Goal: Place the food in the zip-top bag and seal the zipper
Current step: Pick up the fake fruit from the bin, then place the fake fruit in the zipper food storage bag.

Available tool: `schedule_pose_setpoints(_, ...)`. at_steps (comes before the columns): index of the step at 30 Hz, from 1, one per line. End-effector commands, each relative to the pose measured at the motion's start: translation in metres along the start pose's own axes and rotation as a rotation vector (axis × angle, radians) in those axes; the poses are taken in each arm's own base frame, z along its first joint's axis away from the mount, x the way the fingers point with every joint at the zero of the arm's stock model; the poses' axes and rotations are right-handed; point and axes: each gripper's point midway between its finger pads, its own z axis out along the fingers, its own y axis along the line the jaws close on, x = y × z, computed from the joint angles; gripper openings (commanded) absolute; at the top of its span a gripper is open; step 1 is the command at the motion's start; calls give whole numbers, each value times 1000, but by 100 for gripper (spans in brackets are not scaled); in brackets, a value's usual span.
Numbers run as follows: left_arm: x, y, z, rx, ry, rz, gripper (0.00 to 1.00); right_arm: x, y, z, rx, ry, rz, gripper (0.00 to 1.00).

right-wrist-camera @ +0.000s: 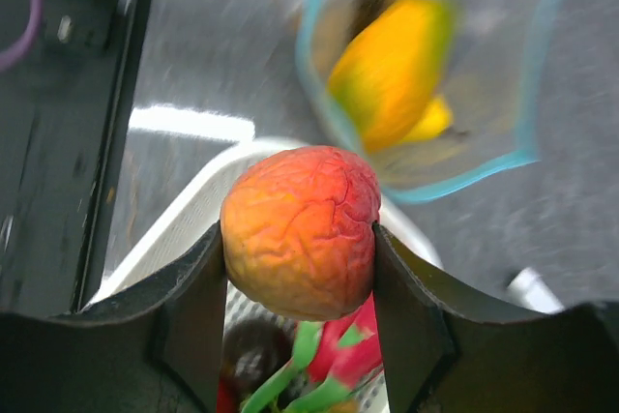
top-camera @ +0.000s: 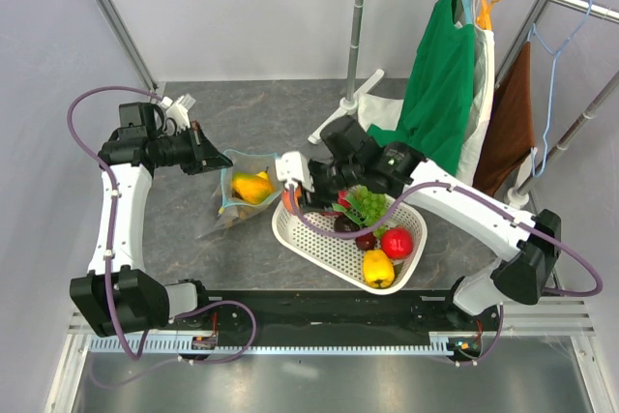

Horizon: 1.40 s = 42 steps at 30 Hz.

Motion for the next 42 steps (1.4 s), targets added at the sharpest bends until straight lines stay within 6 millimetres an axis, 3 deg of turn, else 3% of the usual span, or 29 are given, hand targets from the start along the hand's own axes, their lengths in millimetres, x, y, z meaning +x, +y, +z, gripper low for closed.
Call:
schedule_pose_setpoints(1,-16,-13,-13,0,-54,68,2,-67,-52,2,124,-218,158,33)
schedule_pose_setpoints(5,-15,-15,-13,3,-48,62,2,-87,-82,18,169,-287,182,32)
schedule_pose_setpoints(8,-15,-17,-14,10,-46,54,2,-90,-97,41,163,-305,210,32)
schedule_pose_setpoints(17,-18,-27,-14,63,-38,31,2,-81,-95,91,132,-271,205,33)
schedule_pose_setpoints(24,-17,-31,-10,107,-20,-19,2,-98,-78,101,113,-287,129,34)
schedule_pose_setpoints(28,-19,-37,-11,135,-23,-32,2,-83,-97,108,215,-226,145,38)
schedule_pose_setpoints(30,-18,-39,-12,148,-18,-41,2,-76,-101,110,236,-209,147,48)
schedule_pose_setpoints(34,-19,-36,-11,167,-11,-92,2,-84,-73,114,111,-252,97,51)
schedule_pose_setpoints(37,-22,-32,-12,167,-16,-117,2,-83,-56,120,77,-224,47,46)
schedule_pose_setpoints(40,-21,-32,-11,175,-12,-129,2,-75,-62,127,112,-175,56,57)
schedule_pose_setpoints(41,-21,-31,-12,174,-12,-134,2,-73,-67,129,133,-163,63,72)
schedule_pose_setpoints(42,-20,-31,-12,173,-12,-136,2,-70,-71,128,160,-146,67,75)
